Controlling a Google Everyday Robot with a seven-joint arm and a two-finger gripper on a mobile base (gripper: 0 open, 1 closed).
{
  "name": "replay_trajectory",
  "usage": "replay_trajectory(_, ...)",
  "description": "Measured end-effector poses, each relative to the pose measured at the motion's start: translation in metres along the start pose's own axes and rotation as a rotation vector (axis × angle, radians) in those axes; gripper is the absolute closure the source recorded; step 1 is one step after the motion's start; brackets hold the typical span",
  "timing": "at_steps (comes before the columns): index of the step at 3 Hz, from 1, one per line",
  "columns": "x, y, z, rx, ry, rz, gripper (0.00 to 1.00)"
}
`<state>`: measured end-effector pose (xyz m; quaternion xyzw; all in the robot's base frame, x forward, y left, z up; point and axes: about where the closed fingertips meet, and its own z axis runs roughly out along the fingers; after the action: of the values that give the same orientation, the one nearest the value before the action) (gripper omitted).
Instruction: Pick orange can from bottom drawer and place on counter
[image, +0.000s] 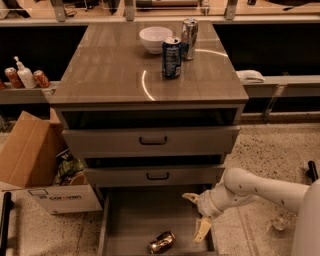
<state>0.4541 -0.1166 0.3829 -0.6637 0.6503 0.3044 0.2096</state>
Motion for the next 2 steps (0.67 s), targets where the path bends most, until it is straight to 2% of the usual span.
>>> replay_trajectory(1, 0.013, -0.008, 0.015, -0.006, 0.025, -0.013, 0.0)
replay_trajectory(2, 0.03, -0.024, 0.041, -0.016, 0.09, -0.053, 0.0)
